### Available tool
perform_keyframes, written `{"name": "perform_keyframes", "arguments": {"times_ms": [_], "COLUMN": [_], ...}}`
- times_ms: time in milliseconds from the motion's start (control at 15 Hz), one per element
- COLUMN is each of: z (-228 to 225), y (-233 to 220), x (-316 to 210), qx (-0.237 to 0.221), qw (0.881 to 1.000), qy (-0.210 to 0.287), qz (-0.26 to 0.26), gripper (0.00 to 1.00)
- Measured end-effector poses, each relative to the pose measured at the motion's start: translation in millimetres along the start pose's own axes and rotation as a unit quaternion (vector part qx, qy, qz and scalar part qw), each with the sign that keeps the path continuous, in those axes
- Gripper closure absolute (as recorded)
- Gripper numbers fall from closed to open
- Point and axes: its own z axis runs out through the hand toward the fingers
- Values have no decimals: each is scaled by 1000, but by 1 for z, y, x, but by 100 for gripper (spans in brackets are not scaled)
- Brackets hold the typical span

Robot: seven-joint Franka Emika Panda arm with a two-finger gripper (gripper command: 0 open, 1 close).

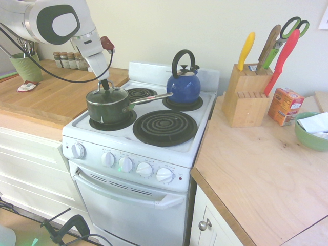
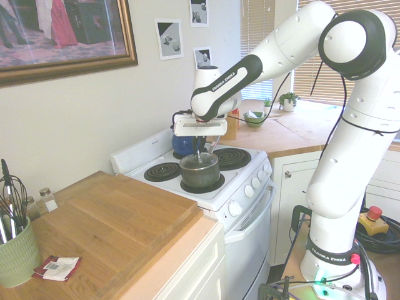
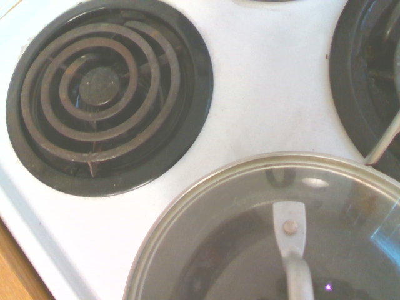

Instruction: Cover the lid of the pot

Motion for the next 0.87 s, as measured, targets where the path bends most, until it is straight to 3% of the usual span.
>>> {"name": "perform_keyframes", "arguments": {"times_ms": [533,733,867], "z": [-12,-59,-103], "y": [1,4,16], "x": [0,1,-13], "qx": [8,17,12], "qw": [1000,1000,998], "qy": [7,15,19], "qz": [-3,-9,-52], "gripper": [0,0,0]}}
